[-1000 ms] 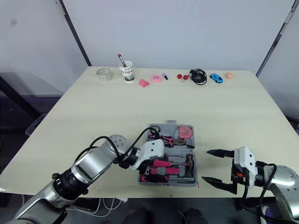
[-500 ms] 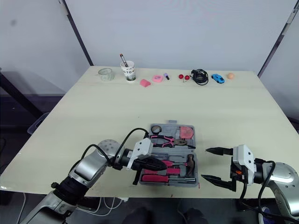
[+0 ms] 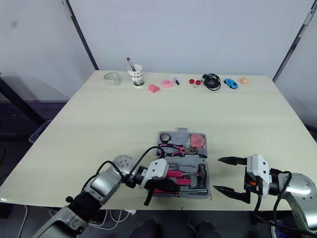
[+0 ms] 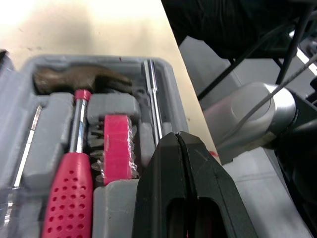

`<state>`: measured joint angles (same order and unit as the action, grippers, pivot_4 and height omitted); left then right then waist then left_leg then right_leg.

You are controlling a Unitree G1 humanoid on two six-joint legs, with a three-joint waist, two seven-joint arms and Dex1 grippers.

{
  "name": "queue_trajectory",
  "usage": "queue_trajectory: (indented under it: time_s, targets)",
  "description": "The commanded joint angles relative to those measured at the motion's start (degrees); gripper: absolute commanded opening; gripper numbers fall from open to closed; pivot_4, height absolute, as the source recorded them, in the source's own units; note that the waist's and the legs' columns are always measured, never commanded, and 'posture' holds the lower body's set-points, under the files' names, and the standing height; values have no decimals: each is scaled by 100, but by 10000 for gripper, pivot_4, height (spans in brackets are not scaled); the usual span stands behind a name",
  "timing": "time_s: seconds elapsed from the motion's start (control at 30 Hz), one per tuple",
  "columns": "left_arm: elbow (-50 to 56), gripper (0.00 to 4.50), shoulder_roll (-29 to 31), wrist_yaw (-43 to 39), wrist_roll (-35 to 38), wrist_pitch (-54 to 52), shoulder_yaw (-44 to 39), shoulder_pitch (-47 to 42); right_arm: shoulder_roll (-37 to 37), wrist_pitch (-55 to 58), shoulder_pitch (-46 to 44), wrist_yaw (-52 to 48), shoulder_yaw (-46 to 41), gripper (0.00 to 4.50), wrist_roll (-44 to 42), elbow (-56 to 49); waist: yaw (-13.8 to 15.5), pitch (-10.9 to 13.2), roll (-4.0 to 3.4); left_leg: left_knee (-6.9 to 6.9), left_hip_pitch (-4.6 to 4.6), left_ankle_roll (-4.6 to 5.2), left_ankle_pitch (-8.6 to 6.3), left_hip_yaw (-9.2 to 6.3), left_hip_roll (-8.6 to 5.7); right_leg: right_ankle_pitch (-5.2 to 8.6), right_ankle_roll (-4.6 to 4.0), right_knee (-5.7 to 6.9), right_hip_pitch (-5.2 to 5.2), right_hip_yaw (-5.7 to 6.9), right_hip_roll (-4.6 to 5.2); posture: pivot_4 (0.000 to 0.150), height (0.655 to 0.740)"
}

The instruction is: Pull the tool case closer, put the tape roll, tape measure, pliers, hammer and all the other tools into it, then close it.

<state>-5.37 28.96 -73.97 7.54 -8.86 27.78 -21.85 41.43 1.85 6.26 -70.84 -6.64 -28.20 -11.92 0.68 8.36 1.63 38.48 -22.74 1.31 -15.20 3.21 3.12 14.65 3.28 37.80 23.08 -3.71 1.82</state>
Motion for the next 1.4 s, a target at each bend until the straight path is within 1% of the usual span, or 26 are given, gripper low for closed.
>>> queue_trajectory:
  time_s: [0.03,0.17,0.37,0.57,0.6,0.67,0.77,0.87,0.93,1.07,1.17,1.3,1.4]
  targets:
    - [-215,431,-57,-6,-240,212,122,-89,18,-108,-2,-18,-87,45000,-31,-40,0,0,0,0,0,0,0,0,0,0,0,0,0,0,0,1500,7400]
    - [-382,431,-154,62,-321,163,125,-87,29,-97,-46,20,-93,45000,-9,-56,2,-2,-3,0,0,0,0,0,0,0,0,0,0,0,0,1500,7400]
    - [-371,431,-51,-75,-466,203,258,26,36,-65,-106,77,-89,45000,23,-72,0,-9,-12,0,1,0,0,0,0,0,0,0,0,0,0,1500,7400]
    - [-541,431,-186,92,-267,-102,43,117,9,-28,-131,193,-76,45000,38,-87,-2,-19,-24,0,2,0,0,0,0,0,0,0,-1,0,0,1500,7400]
    - [-550,431,-211,134,-258,-2,-18,99,-5,-17,-119,220,-85,45000,24,-94,-1,-19,-24,0,2,0,0,0,0,0,0,0,-1,0,0,1500,7400]
    - [-398,431,-254,239,-67,-232,-238,69,-46,4,-82,304,-117,45000,5,-84,0,-18,-24,0,2,0,0,-1,0,0,0,1,-1,0,0,1500,7400]
    - [71,431,-277,188,575,-602,-706,85,-172,130,-27,548,-233,45000,-105,-52,-9,-18,-23,0,2,0,0,-1,0,0,0,1,0,0,-1,1500,7400]
    - [413,431,-264,362,1004,-845,-1226,128,-284,97,51,654,-325,45000,-126,87,-2,-17,-22,0,-1,0,0,-4,2,0,0,2,0,2,0,1500,7400]
    - [569,431,-204,459,1220,-805,-1574,200,-352,58,80,690,-375,45000,-147,206,1,-17,-22,0,-1,0,0,-4,2,0,0,2,0,2,1,1500,7400]
    - [643,431,-93,776,1417,-615,-2232,383,-453,-26,95,785,-475,45000,-122,496,-9,-17,-23,-1,0,0,0,-2,2,0,0,2,0,2,1,1500,7400]
    - [660,431,87,1038,1555,-736,-2722,643,-520,-157,120,834,-587,45000,-66,785,-33,-17,-23,-1,2,0,0,-2,2,0,0,2,0,2,1,1500,7400]
    - [568,431,450,1200,1534,-529,-3277,1177,-590,-446,153,907,-727,45000,53,1242,-58,-17,-24,-3,4,0,0,-2,4,0,-1,2,0,3,0,1500,7400]
    - [578,8436,606,1387,1672,-508,-3794,1669,-638,-673,236,970,-855,45000,129,1546,-88,-16,-24,-5,4,0,0,2,5,1,-1,0,0,2,5,1500,7400]
